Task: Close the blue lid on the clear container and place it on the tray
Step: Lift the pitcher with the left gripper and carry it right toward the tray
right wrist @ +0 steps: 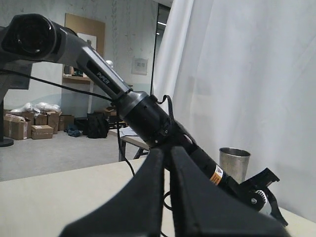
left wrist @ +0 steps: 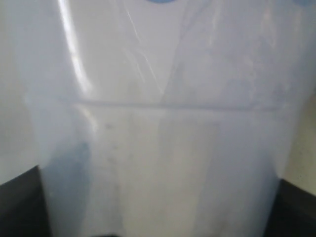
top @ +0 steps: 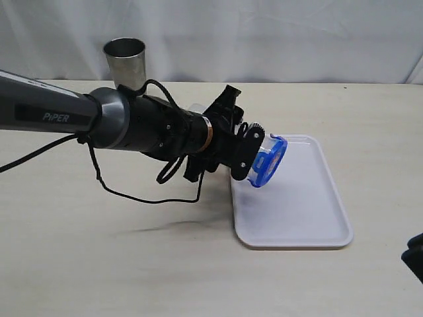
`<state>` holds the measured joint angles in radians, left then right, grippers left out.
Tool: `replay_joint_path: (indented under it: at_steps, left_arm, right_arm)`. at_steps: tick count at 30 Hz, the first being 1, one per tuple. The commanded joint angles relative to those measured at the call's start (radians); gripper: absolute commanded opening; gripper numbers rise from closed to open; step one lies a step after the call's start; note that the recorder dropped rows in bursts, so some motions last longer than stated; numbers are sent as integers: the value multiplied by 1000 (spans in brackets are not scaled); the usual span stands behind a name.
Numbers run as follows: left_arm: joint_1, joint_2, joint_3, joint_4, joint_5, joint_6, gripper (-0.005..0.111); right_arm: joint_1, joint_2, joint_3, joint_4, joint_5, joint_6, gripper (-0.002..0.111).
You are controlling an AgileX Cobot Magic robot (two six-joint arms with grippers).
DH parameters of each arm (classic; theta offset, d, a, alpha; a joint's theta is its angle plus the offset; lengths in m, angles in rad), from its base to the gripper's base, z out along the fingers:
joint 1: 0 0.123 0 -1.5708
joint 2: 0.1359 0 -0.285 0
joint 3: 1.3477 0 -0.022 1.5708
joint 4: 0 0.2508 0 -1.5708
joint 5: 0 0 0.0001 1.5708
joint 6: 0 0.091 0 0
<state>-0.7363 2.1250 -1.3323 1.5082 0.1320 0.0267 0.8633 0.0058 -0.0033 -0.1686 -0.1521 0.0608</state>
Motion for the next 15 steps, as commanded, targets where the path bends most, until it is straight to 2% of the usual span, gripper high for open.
replay_joint_path:
  at_steps: [1,9,15]
  left_arm:
    - [-37,-19,-12,70,111,4,0]
    - [-66,-19,-12,105,150,4,0]
    - [-66,-19,-12,94,97,-78,0]
  right_arm:
    - [-1,-6,3,1,23,-9,5]
    - [-1,-6,3,1,23,-9,5]
    - [-1,-6,3,1,23,-9,5]
